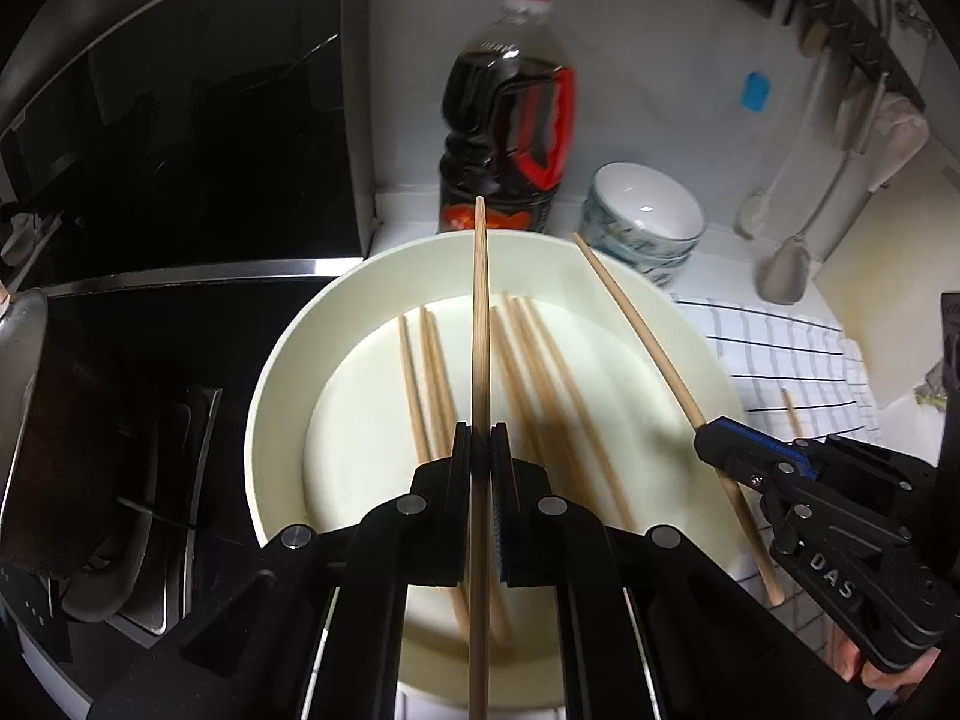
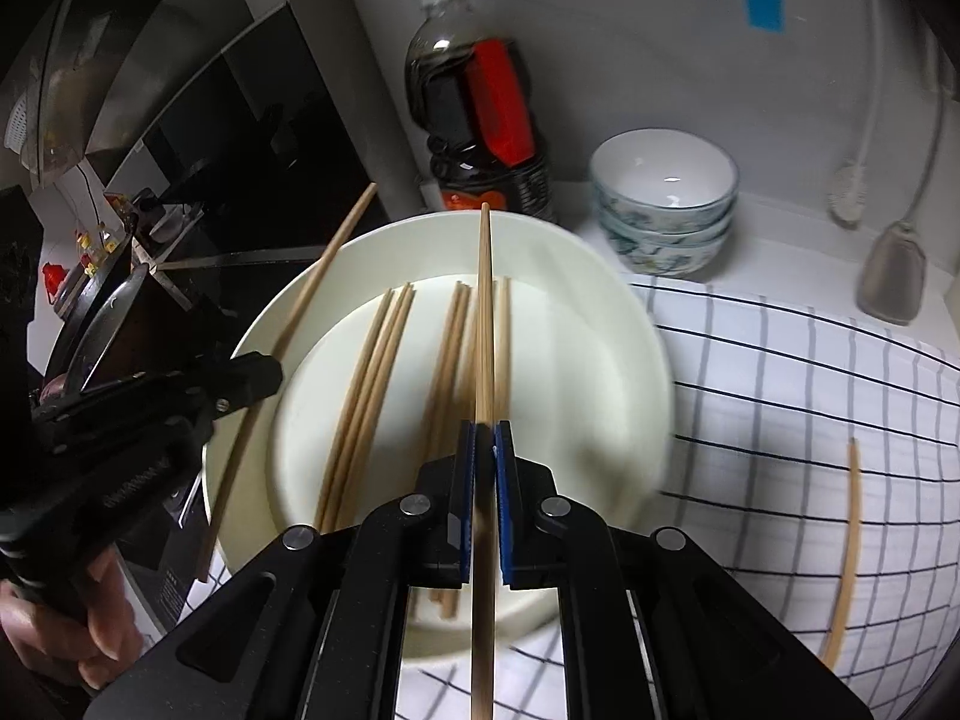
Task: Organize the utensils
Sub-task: 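Lift both held chopsticks and carry them over the white bowl, then open both grippers to drop the chopsticks into the white bowl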
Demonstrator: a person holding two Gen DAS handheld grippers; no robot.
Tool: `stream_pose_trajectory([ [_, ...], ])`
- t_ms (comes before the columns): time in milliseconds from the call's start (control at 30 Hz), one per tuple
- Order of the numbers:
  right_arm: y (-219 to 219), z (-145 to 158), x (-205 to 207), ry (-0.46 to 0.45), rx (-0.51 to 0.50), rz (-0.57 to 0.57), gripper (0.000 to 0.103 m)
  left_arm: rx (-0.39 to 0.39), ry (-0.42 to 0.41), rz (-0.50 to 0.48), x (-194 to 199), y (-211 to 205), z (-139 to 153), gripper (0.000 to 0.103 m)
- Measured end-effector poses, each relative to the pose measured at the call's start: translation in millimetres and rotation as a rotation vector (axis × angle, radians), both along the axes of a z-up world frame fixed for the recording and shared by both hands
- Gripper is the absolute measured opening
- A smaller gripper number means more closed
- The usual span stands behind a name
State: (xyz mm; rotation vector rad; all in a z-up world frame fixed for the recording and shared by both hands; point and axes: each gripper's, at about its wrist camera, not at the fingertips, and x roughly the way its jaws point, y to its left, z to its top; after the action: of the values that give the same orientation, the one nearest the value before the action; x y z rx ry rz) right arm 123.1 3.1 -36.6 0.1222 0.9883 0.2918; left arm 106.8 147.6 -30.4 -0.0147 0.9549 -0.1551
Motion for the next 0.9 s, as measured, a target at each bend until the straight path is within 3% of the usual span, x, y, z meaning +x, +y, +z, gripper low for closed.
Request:
stream_pose_trajectory([
  [367, 16, -34, 29, 0.109, 0.012, -0.026, 0.006, 0.010, 0.072, 0.040, 22, 11, -38, 0.007],
  [900, 23, -48, 39, 0.144, -0.042, -0.024, 0.006, -0.002, 0.119, 0.052, 31, 13, -56, 0.007],
])
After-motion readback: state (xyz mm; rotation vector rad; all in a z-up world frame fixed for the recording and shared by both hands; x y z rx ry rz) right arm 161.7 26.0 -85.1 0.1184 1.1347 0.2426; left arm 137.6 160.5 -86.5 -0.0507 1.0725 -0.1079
